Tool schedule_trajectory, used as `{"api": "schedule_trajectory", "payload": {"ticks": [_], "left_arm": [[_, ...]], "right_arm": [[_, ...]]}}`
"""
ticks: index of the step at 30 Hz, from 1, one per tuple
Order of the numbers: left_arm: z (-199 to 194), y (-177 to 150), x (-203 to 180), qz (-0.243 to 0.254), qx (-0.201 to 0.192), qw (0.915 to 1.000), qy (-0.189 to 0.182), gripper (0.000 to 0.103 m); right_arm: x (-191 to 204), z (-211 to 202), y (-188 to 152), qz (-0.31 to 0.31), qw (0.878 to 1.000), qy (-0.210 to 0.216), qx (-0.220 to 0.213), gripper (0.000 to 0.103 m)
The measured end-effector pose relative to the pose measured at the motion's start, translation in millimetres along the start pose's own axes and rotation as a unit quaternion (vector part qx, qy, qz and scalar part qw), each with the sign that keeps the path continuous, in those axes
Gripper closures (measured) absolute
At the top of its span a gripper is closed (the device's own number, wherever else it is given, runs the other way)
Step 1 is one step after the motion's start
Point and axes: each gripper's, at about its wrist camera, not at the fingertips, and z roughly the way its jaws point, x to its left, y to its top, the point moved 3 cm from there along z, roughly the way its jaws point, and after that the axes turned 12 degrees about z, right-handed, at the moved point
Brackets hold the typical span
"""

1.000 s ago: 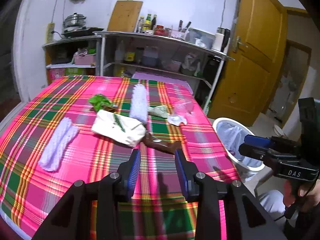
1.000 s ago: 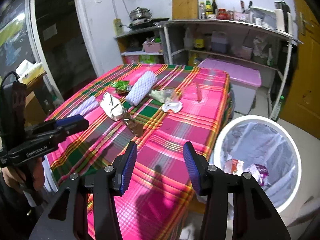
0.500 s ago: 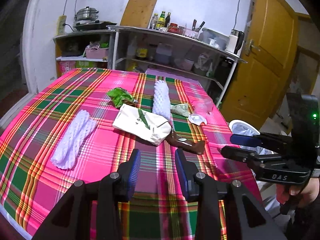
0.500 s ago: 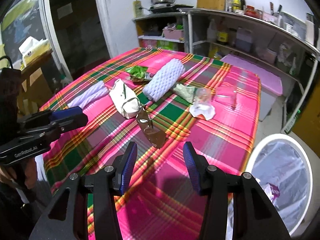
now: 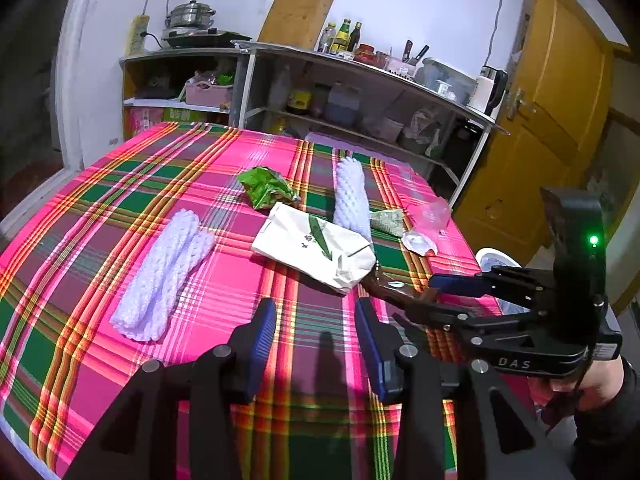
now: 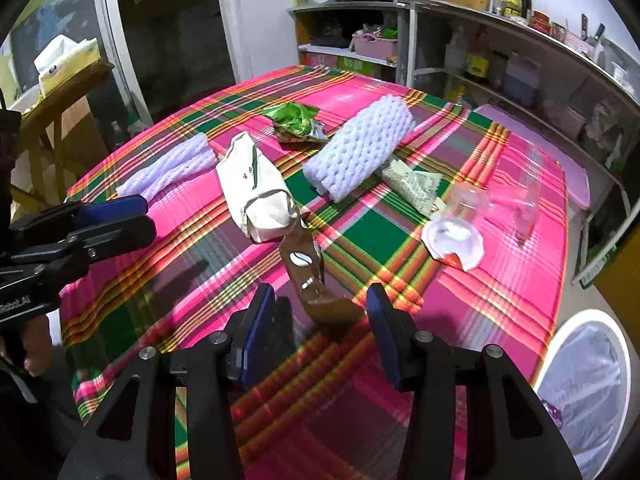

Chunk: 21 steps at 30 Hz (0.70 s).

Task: Collect trash
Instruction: 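Reach the right gripper to the brown wrapper and close on it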

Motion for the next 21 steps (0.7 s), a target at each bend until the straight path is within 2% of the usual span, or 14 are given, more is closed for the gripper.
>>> {"api": "schedule_trajectory", "payload": {"ticks": [3,4,6,7,12,14,19,21], "left_arm": [[2.7,0.4,3.2,-0.004,0.002,1.0000,-0.001,0.062],[3.4,0.6,3.5,-0.004,0.002,1.0000,-0.002,0.062],[5.0,1.6,3.9,-0.005,0.002,1.0000,-0.003,0.062],[5.8,2.4,3.5,-0.005,0.002,1.0000,-0.004,0.062],[11.1,5.8,1.7,-0.009,0.004,0.9999,-0.009,0.062],[14.4,7.3,0.7,-0.013,0.005,0.9998,-0.011,0.054],[28.1,13.8,-0.4,-0.034,0.014,0.9992,-0.015,0.045],[34.8,15.8,0.1,-0.045,0.019,0.9987,-0.016,0.044]], "right_arm": [[3.3,10.8,-1.0,-0.007,1.000,-0.003,0.014,0.058],[4.2,11.0,-0.9,-0.012,1.000,-0.008,0.010,0.064],[4.4,10.1,-0.8,-0.011,1.000,-0.006,0.008,0.081],[3.6,9.3,-1.0,-0.007,1.000,-0.002,0.008,0.083],[-4.9,-2.6,-6.4,0.017,1.000,0.006,-0.005,0.083],[-8.0,-8.4,-9.2,0.027,1.000,0.007,-0.010,0.083],[-17.8,-22.6,-16.9,0.048,0.999,0.009,-0.021,0.083],[-21.2,-26.4,-19.9,0.055,0.998,0.007,-0.024,0.083]]}}
